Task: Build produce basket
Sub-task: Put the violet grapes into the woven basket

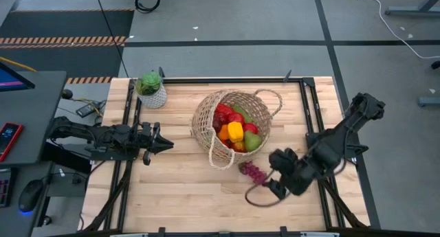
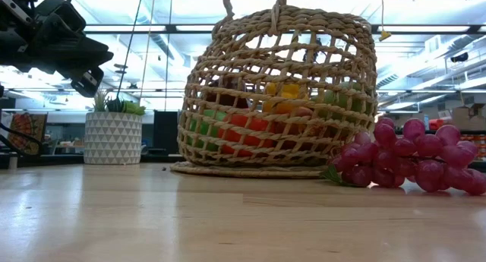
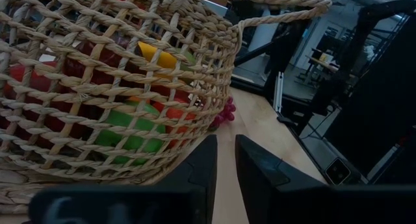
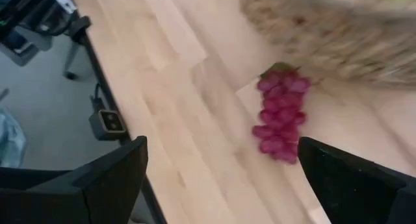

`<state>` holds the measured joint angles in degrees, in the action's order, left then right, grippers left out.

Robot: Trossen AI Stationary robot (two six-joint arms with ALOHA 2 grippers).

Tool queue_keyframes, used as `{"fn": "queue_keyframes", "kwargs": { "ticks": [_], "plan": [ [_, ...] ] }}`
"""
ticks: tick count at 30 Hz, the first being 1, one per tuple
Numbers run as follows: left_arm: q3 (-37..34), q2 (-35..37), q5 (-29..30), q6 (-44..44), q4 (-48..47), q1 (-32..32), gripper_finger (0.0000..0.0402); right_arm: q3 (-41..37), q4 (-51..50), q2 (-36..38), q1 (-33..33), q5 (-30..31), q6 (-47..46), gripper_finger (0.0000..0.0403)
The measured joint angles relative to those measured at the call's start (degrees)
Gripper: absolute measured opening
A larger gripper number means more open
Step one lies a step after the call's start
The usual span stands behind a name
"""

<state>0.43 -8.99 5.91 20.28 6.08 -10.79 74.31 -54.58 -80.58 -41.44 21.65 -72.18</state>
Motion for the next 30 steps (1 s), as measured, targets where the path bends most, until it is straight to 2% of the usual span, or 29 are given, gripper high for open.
{"fn": "queue_keyframes", "kwargs": {
  "ticks": [6, 13, 19, 24, 27, 30],
  "plan": [
    [0.0, 0.0, 0.0, 0.0, 0.0, 0.0, 0.0059, -10.5, 11.2, 0.0, -6.5, 1.7, -4.3, 0.0399],
    [0.0, 0.0, 0.0, 0.0, 0.0, 0.0, 0.0061, -21.4, 13.9, 0.0, -9.3, 6.0, -7.5, 0.0399],
    [0.0, 0.0, 0.0, 0.0, 0.0, 0.0, 0.0061, -28.9, 16.1, 0.0, -6.5, 6.0, 5.0, 0.0399],
    [0.0, 0.0, 0.0, 0.0, 0.0, 0.0, 0.0058, -33.7, 24.9, 0.0, -3.9, 4.5, 10.1, 0.0399],
    [0.0, 0.0, 0.0, 0.0, 0.0, 0.0, 0.0061, -34.9, 32.3, 0.0, -3.7, 7.6, 14.3, 0.0399],
    [0.0, 0.0, 0.0, 0.0, 0.0, 0.0, 0.0063, -35.0, 34.4, 0.0, -3.8, 14.0, 16.4, 0.0399]
  ]
}}
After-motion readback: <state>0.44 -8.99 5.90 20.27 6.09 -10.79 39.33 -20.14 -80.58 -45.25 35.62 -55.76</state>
